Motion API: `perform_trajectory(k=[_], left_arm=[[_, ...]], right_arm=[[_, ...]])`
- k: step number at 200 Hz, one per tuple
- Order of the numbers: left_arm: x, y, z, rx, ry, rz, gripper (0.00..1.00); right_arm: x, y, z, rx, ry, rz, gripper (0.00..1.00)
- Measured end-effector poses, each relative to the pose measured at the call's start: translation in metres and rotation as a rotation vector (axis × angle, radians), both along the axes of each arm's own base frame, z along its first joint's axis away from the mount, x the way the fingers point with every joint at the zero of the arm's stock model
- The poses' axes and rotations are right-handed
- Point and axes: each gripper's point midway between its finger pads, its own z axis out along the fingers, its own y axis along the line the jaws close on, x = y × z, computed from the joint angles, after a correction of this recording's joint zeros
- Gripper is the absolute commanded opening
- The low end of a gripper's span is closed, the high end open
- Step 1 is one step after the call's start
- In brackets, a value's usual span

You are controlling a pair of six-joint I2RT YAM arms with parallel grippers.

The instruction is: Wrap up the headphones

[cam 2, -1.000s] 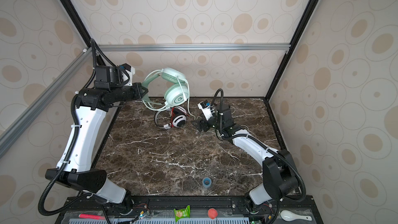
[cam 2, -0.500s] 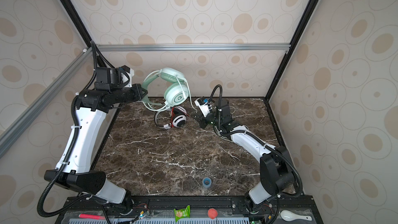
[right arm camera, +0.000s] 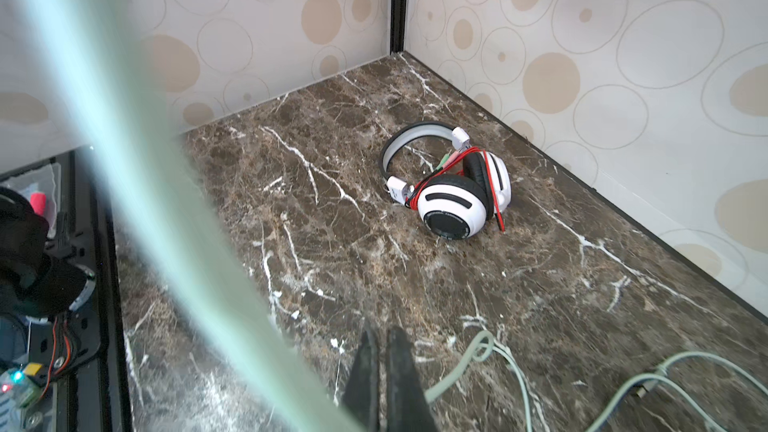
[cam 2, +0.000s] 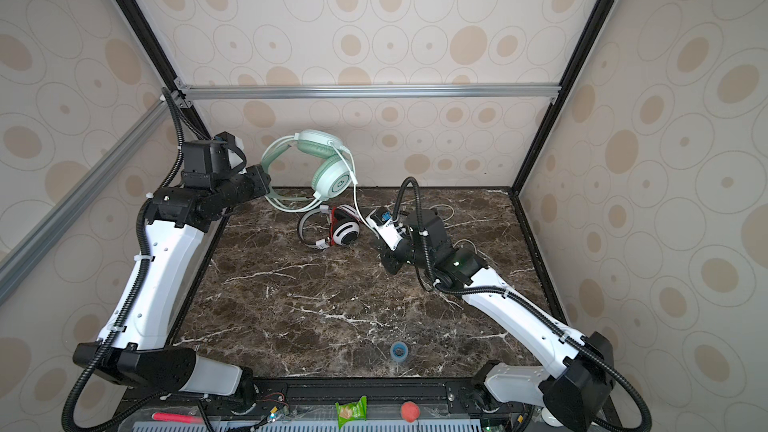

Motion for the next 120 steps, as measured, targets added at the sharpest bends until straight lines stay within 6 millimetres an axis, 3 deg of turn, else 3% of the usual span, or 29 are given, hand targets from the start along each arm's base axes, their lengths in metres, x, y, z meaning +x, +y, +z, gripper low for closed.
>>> perform_trajectory(k=[25, 48, 81, 101, 120], left_arm=[[0.005, 0.001, -0.010, 0.006, -0.004, 0.009, 0.00], [0.008, 0.003, -0.022, 0.035, 0.005, 0.010, 0.00], [0.002, 0.006, -0.028, 0.141, -0.006, -0.010, 0.00], [-0.009, 0.007, -0.027, 0.211, -0.023, -0.033, 0.00], [-0.023, 0.003, -0.029, 0.264, -0.038, -0.073, 0.00]], right_arm=[[-0.021, 0.009, 0.004, -0.110, -0.020, 0.025, 0.00], [-0.028, 0.014, 0.015, -0.206, -0.044, 0.032, 0.00], [-0.019, 0.011, 0.057, -0.310, -0.112, -0.012, 0.00], [-0.016, 0.014, 0.085, -0.361, -0.164, -0.026, 0.00], [-0.012, 0.014, 0.099, -0.417, -0.191, -0.033, 0.00]])
